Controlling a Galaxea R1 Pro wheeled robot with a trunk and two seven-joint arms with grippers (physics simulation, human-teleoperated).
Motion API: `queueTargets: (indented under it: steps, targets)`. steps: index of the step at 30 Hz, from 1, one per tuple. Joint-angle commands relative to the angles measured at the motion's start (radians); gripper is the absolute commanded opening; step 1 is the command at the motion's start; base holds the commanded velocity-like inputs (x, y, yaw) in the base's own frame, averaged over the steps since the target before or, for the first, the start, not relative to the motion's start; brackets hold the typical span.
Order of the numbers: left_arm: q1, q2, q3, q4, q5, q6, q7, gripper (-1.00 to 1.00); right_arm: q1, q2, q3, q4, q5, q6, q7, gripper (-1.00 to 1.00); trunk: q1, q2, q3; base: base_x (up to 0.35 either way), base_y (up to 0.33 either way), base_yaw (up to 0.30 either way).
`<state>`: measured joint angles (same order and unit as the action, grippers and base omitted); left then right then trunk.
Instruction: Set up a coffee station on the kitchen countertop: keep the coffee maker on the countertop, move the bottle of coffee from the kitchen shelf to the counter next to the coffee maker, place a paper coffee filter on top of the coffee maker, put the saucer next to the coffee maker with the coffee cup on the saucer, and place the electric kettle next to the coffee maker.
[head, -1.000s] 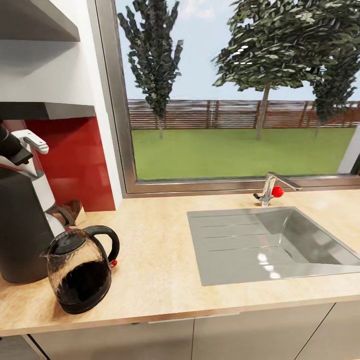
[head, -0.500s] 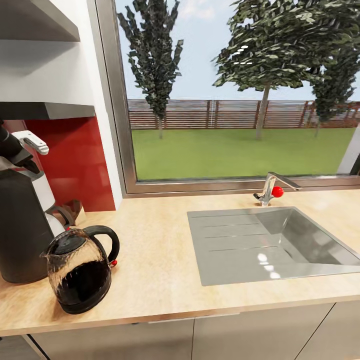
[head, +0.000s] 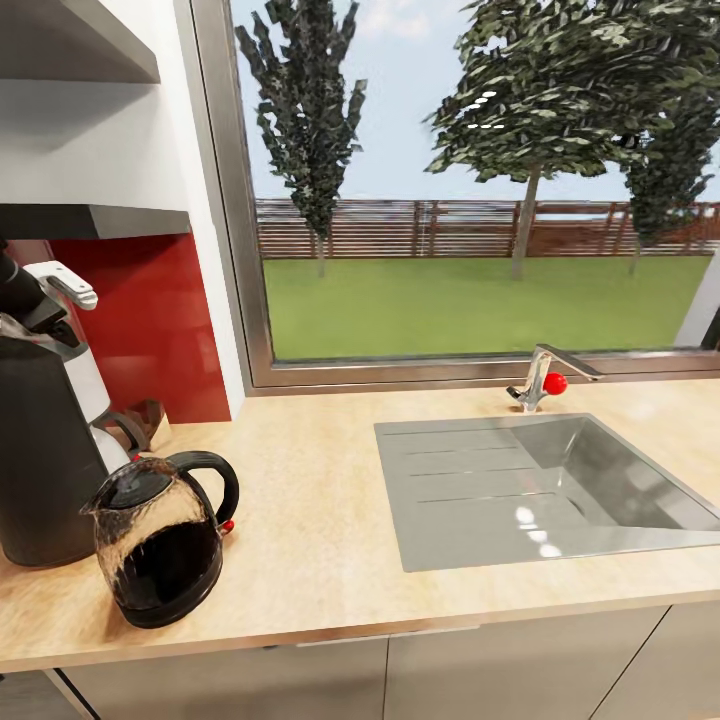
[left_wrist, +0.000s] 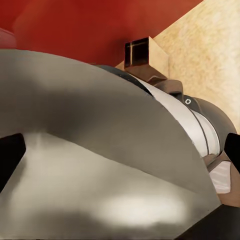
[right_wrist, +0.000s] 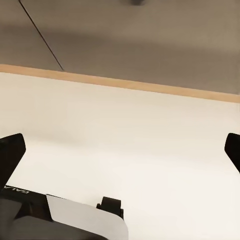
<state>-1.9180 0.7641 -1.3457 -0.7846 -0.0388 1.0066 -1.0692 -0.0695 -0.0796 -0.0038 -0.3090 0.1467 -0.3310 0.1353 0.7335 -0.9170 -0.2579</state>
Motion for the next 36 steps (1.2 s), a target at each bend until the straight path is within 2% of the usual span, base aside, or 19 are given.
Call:
queueTargets:
  steps: [1, 36]
  targets:
    - [-0.003, 0.001, -0.004, -0.002, -0.004, 0.006, -0.006, 1.0, -0.001, 0.0, -0.001, 0.001, 0.007, -0.003, 0.001, 1.0, 0.0, -0.001, -0.001, 0.0, 0.0, 0.0]
    - [-0.003, 0.001, -0.004, 0.027, -0.004, 0.005, -0.005, 1.0, -0.001, 0.0, -0.001, 0.001, 0.007, -0.003, 0.001, 1.0, 0.0, -0.001, -0.001, 0.0, 0.0, 0.0]
